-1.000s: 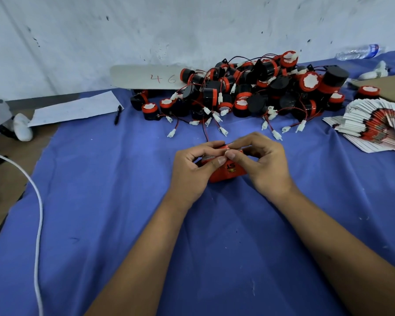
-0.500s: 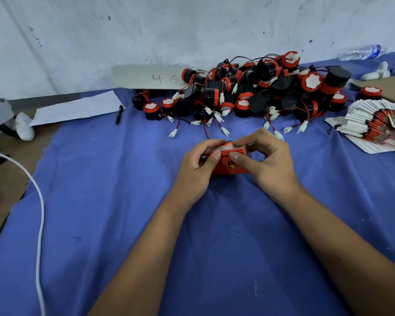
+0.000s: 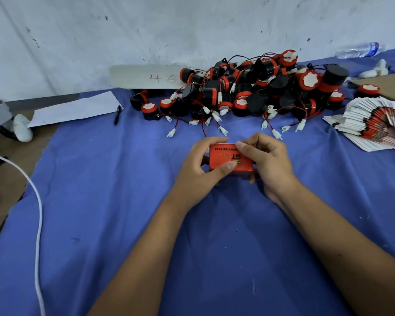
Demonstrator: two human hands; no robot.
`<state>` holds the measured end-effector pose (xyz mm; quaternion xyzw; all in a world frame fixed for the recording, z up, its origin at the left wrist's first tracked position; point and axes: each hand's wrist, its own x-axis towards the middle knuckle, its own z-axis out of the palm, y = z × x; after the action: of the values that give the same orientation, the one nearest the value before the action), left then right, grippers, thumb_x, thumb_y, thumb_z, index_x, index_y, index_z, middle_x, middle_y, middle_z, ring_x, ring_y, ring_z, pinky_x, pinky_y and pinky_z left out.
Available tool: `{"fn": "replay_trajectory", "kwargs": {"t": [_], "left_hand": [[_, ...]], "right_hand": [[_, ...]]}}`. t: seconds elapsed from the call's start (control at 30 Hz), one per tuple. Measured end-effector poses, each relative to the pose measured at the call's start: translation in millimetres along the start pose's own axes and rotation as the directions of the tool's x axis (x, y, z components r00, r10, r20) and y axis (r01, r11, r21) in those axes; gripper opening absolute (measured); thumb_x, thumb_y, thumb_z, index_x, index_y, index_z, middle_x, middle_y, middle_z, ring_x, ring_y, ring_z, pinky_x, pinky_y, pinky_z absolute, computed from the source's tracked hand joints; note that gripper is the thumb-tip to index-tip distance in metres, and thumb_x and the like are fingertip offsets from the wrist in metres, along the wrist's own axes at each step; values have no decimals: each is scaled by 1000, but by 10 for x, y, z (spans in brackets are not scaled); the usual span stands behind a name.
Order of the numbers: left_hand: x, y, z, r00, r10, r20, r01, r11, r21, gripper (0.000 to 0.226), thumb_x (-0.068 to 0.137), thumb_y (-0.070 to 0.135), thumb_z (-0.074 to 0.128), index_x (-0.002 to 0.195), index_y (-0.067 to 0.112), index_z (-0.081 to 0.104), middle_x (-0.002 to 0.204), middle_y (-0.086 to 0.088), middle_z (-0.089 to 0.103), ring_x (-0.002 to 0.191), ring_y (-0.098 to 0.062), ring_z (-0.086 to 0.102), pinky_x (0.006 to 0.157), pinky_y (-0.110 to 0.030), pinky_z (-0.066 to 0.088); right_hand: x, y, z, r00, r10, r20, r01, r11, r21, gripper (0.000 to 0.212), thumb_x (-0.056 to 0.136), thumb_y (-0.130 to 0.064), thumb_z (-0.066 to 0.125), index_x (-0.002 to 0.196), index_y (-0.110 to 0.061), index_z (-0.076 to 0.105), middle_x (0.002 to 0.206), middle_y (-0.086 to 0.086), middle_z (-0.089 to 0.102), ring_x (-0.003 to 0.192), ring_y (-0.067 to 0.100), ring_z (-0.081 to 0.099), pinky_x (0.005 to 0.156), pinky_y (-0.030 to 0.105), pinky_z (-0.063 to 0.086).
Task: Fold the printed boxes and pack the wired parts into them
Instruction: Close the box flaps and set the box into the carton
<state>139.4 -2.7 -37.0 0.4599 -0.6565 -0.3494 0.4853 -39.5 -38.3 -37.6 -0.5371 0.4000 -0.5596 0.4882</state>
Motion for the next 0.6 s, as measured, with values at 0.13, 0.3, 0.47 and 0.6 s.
{"fn": "replay_trajectory", "kwargs": {"t": [0.13, 0.3, 0.47, 0.6], "left_hand": [[5, -7, -30, 998, -18, -62, 13, 996, -91, 39, 91, 35, 78, 126, 29, 64, 114, 8, 68, 90, -18, 71, 55, -26, 53], [10, -13, -120, 994, -46, -98, 31, 987, -157, 43, 88, 48, 71, 120, 19, 67, 108, -4, 71, 70, -15, 70, 48, -21, 47], [2, -5, -62, 988, -94, -123, 79, 989, -123, 36, 95, 51, 61, 119, 25, 68, 94, 0, 72, 56, -13, 63, 43, -27, 46], [16, 21, 17, 941, -326, -94, 268, 886, -379, 42, 102, 44, 60, 141, 32, 49, 115, -6, 72, 93, -21, 77, 67, -37, 63]], "right_hand": [[-15, -33, -27, 979, 0, 205, 19, 996, -92, 25, 88, -37, 73, 109, -25, 65, 100, 3, 71, 76, 24, 68, 49, 35, 53], [-41, -22, 2, 954, -42, 298, 83, 988, -127, 50, 83, -26, 82, 128, -22, 60, 114, 4, 69, 101, 25, 68, 59, 37, 59], [-34, 9, 22, 970, -14, 244, 34, 996, -80, 45, 79, -30, 85, 115, -14, 66, 97, 3, 74, 88, 20, 72, 58, 32, 57], [-81, 16, 40, 980, -141, 140, 182, 923, -339, 53, 77, -28, 89, 121, -21, 62, 107, -5, 69, 104, 17, 65, 74, 40, 61]]}}
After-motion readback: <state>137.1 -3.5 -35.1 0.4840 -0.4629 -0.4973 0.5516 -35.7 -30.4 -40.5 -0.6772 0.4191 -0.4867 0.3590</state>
